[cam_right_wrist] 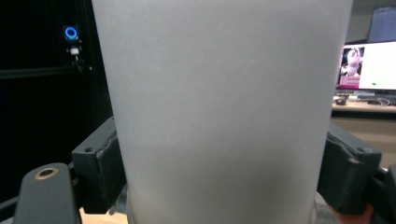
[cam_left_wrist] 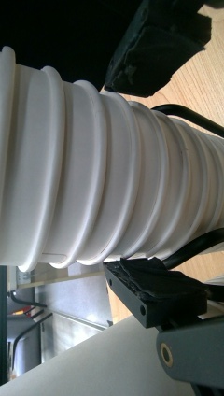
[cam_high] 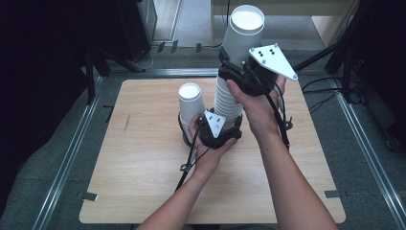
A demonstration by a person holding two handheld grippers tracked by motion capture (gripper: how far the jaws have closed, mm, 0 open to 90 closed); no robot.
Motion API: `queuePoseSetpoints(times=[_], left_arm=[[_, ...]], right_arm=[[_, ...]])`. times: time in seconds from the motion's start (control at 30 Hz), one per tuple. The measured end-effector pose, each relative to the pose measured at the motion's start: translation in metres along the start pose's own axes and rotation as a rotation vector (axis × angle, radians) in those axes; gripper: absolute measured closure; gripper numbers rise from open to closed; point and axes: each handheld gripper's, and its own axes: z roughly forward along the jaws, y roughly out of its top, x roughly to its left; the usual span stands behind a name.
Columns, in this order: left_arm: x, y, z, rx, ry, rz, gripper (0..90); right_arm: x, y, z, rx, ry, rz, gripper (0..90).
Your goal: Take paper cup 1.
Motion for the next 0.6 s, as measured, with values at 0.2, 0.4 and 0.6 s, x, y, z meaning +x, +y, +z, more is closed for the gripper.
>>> queuePoseSetpoints(times=[0.2, 0.4, 0.6], left_arm=[[0.000, 0.000, 0.000, 0.001, -0.001, 0.003, 12.6], [0.000, 0.000, 0.001, -0.001, 0.000, 0.000, 12.7], [0.000, 0.000, 0.001, -0.001, 0.001, 0.000, 12.7]], right_arm=[[-0.004, 0.011, -0.006, -0.026, -0.014, 0.022, 16.7], [-0.008, 0.019, -0.016, -0.043, -0.014, 0.030, 16.7], [-0.012, 0.026, -0.028, -0.058, -0.007, 0.027, 16.7]])
